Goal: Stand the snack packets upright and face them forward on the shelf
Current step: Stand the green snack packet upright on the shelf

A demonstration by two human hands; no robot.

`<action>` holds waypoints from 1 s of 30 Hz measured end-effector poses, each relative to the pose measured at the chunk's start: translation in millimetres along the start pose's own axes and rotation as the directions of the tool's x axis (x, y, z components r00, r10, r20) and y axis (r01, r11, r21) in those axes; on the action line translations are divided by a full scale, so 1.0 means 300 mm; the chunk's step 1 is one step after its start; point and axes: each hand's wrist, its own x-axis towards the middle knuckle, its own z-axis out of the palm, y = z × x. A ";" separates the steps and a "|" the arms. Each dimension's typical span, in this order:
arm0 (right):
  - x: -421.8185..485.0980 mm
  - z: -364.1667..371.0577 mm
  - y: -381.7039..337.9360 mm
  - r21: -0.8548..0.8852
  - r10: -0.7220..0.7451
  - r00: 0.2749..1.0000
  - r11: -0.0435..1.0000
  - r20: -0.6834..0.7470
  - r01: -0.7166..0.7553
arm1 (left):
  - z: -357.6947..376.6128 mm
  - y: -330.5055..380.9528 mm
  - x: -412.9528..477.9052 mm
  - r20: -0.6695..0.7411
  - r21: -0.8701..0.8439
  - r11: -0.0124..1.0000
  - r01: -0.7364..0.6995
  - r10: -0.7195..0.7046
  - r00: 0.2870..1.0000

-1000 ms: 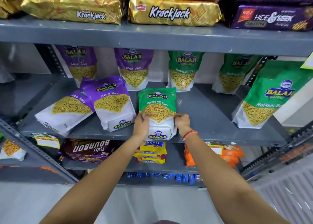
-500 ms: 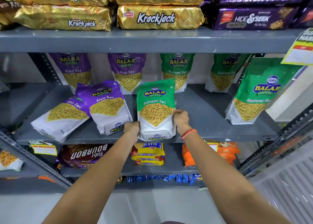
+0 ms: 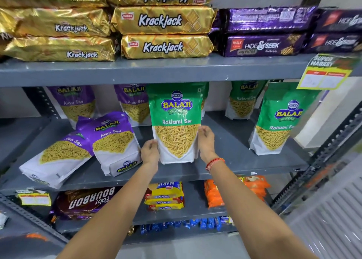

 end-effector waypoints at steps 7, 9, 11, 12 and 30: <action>0.052 -0.046 -0.004 -0.049 -0.037 0.999 0.998 -0.025 0.035 | 0.057 -0.015 0.034 0.033 0.064 0.997 -0.047 0.045 0.998; 0.076 -0.072 -0.011 -0.080 -0.053 0.998 0.996 -0.043 0.050 | 0.090 -0.017 0.037 0.038 0.087 0.995 -0.054 0.050 0.998; 0.101 -0.107 -0.021 -0.091 -0.072 0.996 0.994 -0.056 0.067 | 0.129 -0.017 0.038 0.053 0.111 0.992 -0.052 0.047 0.997; 0.115 -0.128 -0.026 -0.092 -0.080 0.995 0.993 -0.060 0.075 | 0.151 -0.015 0.037 0.060 0.125 0.991 -0.052 0.045 0.997; 0.245 -0.400 0.045 -0.072 -0.126 0.980 0.991 -0.155 0.116 | 0.453 -0.092 -0.020 0.212 0.253 0.920 -0.299 0.249 0.945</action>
